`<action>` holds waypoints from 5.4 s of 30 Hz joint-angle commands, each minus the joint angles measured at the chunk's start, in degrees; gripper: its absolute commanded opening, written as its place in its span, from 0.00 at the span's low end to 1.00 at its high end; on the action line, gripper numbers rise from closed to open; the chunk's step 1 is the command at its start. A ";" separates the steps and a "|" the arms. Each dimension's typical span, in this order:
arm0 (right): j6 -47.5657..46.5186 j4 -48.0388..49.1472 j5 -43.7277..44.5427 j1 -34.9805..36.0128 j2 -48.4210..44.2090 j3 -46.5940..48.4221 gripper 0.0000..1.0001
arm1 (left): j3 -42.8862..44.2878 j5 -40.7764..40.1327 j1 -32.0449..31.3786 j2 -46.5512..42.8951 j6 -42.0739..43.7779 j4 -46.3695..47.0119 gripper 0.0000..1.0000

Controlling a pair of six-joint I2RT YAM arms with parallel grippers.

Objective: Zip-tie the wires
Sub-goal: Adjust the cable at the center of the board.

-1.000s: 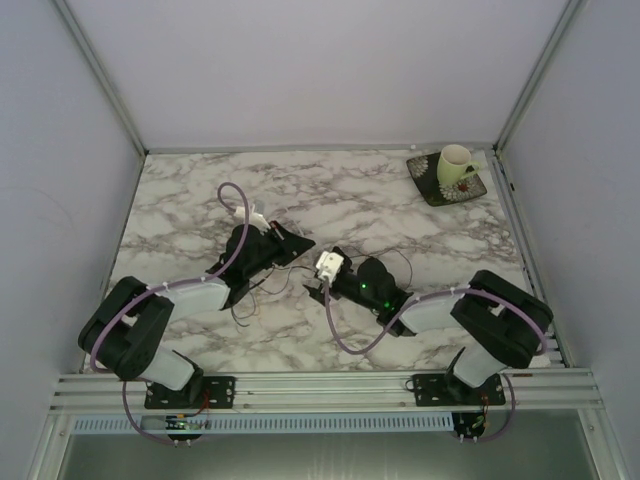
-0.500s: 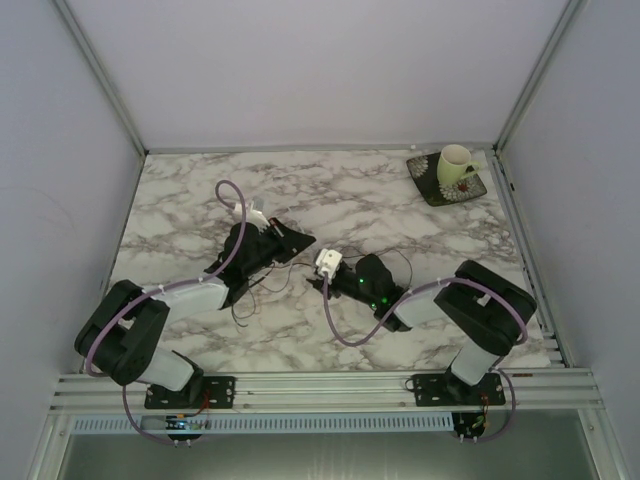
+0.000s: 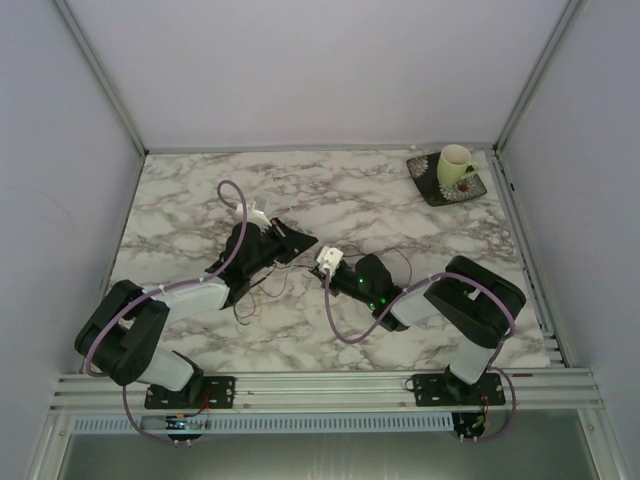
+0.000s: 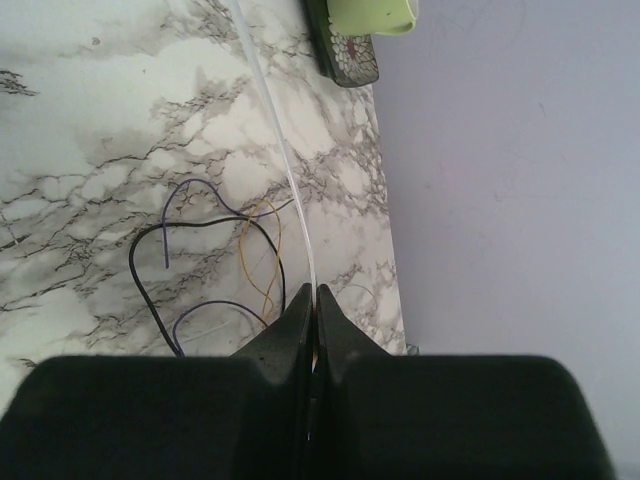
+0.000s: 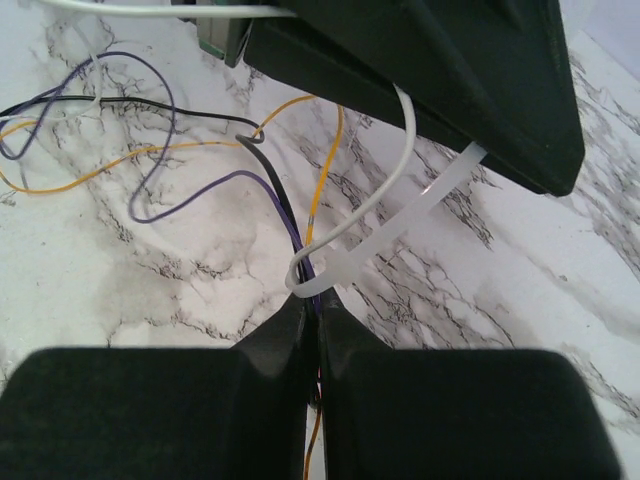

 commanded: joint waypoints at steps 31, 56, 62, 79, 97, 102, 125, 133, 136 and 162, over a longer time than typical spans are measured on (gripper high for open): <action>5.33 -29.40 14.48 -3.75 -18.27 -2.11 0.00 | 0.55 0.97 3.77 -7.91 7.82 -6.22 0.00; 11.50 -39.24 20.39 -8.98 -25.76 -4.15 0.00 | -0.47 0.83 5.09 -8.05 10.17 -8.75 0.00; 11.64 -39.87 18.57 -9.87 -25.53 -3.67 0.00 | -0.56 1.07 5.37 -7.90 10.04 -8.46 0.00; 11.91 -40.72 14.60 -9.87 -34.06 -0.25 0.58 | -0.73 0.64 5.38 -5.29 9.46 -6.73 0.00; 12.32 -19.79 -5.10 -3.47 -36.46 -8.16 0.54 | 0.57 0.53 5.39 -4.64 8.99 -7.81 0.00; 11.99 -14.13 -5.86 -0.65 -25.59 -6.04 0.43 | 0.82 0.94 5.29 -4.60 8.22 -7.04 0.00; 6.06 -9.90 -15.10 0.49 -5.33 2.83 0.29 | 1.29 0.53 4.59 -5.78 5.99 -7.26 0.00; 4.80 -9.68 -11.24 -0.27 -3.93 2.85 0.29 | 2.28 -0.74 4.43 -6.97 7.37 -10.57 0.00; 3.90 -11.78 -9.69 -0.65 -5.42 1.58 0.29 | 2.40 -0.63 4.33 -6.92 7.15 -10.43 0.00; 4.08 -3.64 -3.36 -2.06 1.40 4.76 0.38 | 2.12 -1.14 2.52 -5.07 4.19 -8.73 0.00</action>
